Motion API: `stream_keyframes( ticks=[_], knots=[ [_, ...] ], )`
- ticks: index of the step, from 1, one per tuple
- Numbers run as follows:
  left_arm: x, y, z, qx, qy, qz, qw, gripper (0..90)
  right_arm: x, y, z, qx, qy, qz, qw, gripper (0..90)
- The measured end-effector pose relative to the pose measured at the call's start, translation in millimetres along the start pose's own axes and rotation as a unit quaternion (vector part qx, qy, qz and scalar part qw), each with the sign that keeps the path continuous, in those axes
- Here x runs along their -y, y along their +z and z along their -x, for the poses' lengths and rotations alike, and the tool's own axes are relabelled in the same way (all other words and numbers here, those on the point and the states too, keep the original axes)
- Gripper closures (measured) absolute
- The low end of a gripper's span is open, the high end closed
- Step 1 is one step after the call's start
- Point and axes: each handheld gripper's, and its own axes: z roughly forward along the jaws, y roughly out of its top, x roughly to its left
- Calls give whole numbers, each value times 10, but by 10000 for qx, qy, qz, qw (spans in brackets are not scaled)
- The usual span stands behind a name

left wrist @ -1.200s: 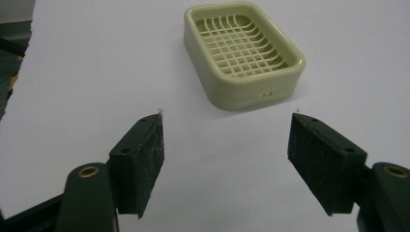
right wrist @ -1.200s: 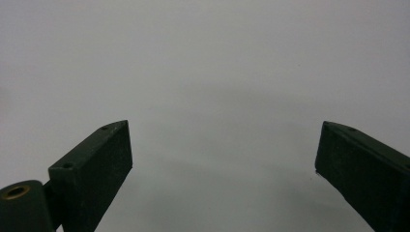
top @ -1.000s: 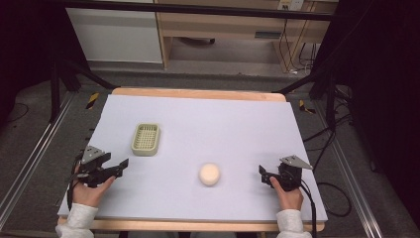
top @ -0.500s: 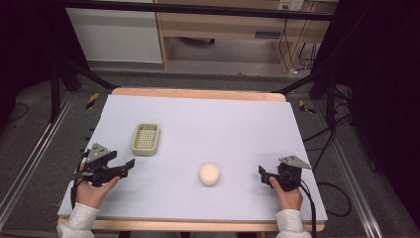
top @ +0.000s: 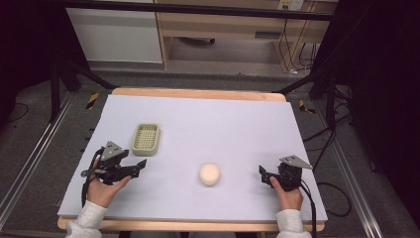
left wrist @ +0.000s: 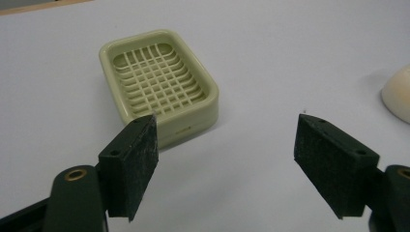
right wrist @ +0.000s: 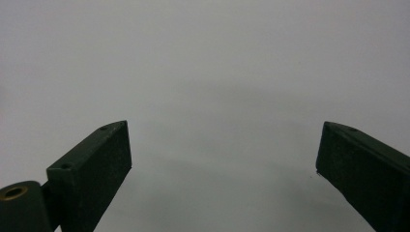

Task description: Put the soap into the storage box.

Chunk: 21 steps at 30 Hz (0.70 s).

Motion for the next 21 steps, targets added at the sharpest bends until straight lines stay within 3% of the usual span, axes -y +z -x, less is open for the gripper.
stream_keyframes(
  ticks=[10,21],
  knots=[
    [-143,76,173,194,133,73,9997,237,-1,3,1,-13,-1,-31,10000,58],
    [-207,198,353,379,371,-76,9986,235,-2,0,-9,2,-14,-46,10000,58]
  ],
)
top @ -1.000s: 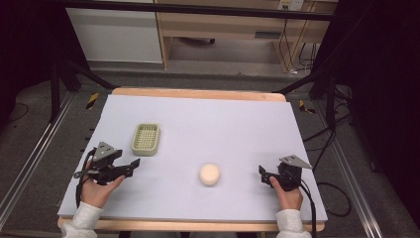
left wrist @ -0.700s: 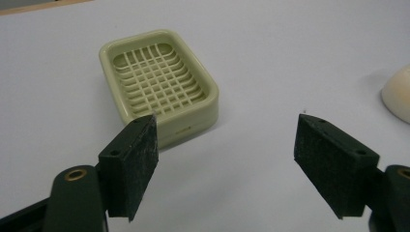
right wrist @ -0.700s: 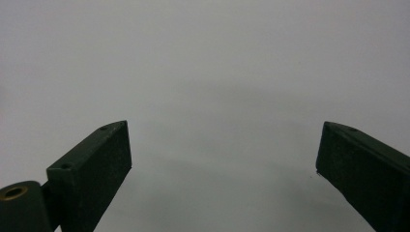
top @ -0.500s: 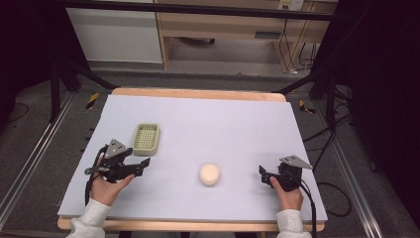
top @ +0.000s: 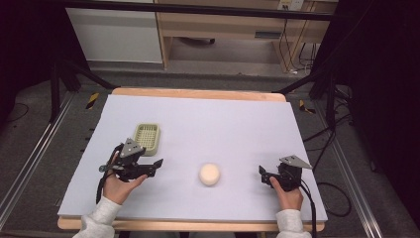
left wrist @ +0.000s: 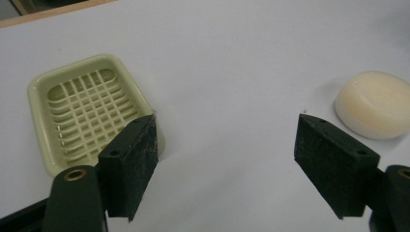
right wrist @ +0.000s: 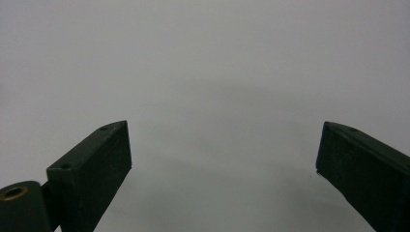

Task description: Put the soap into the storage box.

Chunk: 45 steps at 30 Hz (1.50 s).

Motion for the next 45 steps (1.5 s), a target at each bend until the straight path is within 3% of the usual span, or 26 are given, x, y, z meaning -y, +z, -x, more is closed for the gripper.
stream_keyframes(
  ticks=[8,18,45],
  knots=[
    [-52,108,141,180,189,-137,9996,233,0,1,-5,7,-10,-4,10000,58],
    [-163,174,309,386,336,-130,9986,230,1,5,-3,29,-48,0,10000,58],
    [-316,375,678,781,546,-236,9952,219,0,9,0,2,-25,-29,10000,58]
  ],
)
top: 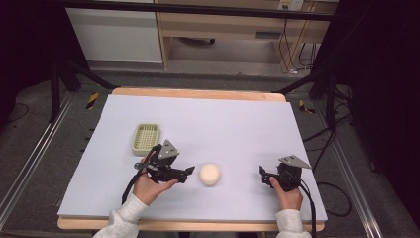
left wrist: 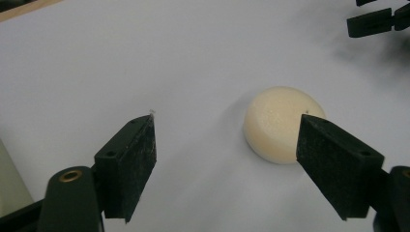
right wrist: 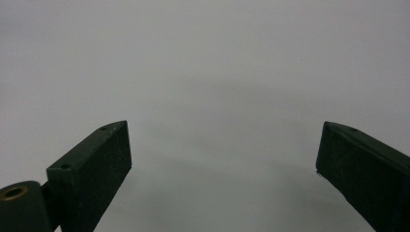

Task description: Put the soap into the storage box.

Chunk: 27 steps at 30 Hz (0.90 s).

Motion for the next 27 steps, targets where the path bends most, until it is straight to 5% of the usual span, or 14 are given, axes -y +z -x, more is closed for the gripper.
stream_keyframes(
  ticks=[27],
  knots=[
    [-83,228,230,225,227,-248,9992,197,-1,2,3,-8,-16,-2,10000,54]
  ],
)
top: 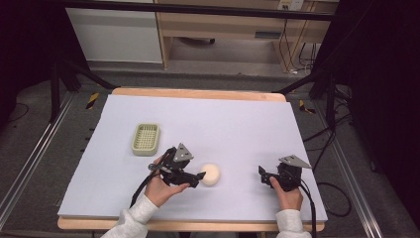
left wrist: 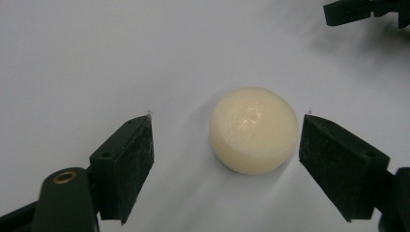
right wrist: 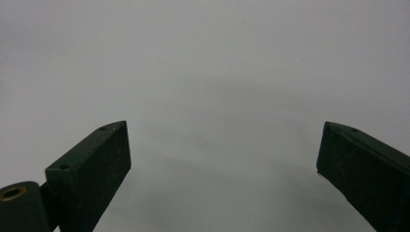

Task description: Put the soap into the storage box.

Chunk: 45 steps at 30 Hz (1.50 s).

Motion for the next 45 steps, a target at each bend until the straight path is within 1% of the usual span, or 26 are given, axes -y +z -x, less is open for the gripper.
stream_keyframes(
  ticks=[7,15,18,25,28,30,32,33,35,38,40,44,45],
  knots=[
    [-32,89,63,66,34,-58,10000,189,0,0,0,-2,-2,-5,10000,54],
    [-59,158,113,95,102,-145,9998,186,0,1,0,2,-2,-12,10000,54],
    [-61,175,123,91,98,-159,9998,185,0,4,3,1,-4,-19,10000,54],
    [-76,276,162,125,156,-296,9994,177,0,5,4,-11,-7,-25,10000,54],
    [-85,306,180,138,128,-291,9994,175,0,5,4,-20,-7,-31,10000,53],
    [-87,315,183,150,139,-306,9993,174,0,5,4,-21,-6,-32,10000,53],
    [-92,349,192,145,176,-384,9990,171,0,7,3,-17,-10,-32,10000,54],
    [-92,360,200,133,143,-371,9991,170,0,7,3,-18,-8,-32,10000,53],
    [-94,383,202,151,159,-402,9990,168,0,6,3,-14,-10,-30,10000,54],
    [-94,401,203,119,137,-417,9990,166,0,7,3,-15,-12,-29,10000,54],
    [-94,418,194,104,152,-469,9987,165,-1,7,3,-18,-8,-34,10000,54],
    [-90,445,196,103,128,-469,9988,164,0,7,2,-16,-11,-34,10000,53],
    [-89,457,198,99,148,-507,9986,164,0,7,2,-13,-8,-38,10000,53]
  ],
)
